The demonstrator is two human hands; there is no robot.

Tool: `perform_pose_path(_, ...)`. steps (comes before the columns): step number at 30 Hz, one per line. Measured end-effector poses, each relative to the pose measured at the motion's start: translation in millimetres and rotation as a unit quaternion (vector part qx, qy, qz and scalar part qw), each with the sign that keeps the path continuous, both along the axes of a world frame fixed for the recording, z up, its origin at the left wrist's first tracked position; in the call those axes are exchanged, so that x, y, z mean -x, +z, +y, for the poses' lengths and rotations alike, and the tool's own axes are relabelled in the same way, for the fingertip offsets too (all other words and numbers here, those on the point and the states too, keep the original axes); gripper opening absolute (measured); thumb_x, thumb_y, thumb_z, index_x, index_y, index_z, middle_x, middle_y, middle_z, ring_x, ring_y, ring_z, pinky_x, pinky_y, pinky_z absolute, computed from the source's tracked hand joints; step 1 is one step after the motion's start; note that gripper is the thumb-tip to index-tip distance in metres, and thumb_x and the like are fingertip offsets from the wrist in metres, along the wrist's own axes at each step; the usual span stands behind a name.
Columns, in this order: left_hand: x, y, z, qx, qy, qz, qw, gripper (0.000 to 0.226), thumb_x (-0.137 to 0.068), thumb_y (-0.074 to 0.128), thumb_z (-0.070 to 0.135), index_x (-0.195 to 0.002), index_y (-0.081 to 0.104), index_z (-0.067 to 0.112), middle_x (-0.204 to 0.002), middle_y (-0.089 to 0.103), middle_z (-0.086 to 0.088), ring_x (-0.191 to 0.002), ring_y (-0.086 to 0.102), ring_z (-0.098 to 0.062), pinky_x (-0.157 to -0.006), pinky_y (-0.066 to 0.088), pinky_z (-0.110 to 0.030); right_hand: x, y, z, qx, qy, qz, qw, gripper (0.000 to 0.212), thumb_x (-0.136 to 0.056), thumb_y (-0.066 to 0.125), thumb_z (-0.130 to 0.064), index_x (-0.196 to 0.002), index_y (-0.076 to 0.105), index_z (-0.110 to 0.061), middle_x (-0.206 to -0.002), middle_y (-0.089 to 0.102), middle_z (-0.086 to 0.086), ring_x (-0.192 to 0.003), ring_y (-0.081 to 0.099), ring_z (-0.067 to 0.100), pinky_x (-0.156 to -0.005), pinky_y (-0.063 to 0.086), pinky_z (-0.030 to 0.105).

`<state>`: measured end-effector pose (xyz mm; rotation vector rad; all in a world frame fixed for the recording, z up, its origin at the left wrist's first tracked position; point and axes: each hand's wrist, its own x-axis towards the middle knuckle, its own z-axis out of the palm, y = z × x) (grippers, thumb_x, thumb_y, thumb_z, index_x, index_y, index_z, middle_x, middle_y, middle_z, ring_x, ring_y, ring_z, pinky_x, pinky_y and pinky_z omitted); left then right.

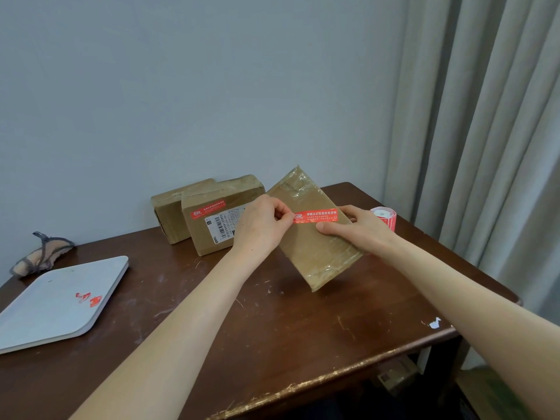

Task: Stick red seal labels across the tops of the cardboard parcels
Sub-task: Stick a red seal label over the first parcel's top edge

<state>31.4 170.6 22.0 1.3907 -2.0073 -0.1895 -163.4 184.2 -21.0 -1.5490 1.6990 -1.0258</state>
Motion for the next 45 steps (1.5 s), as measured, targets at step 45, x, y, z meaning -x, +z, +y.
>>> perform_pose_path(45,-16.7,27.6,6.8,-0.162,-0.073,0.035,0.983,0.010,-0.083,0.066,0.016,-0.076,0.072,0.013,-0.076,0.067,-0.005,-0.070,0.057,-0.010,-0.078,0.051,-0.032,-2.9,1.9,-5.9,-0.001,0.017,0.034,0.999,0.085,-0.059,0.072,-0.071,-0.133,0.049,-0.036,-0.128,0.058,-0.004,-0.110,0.059,0.015,-0.096,0.051,0.040)
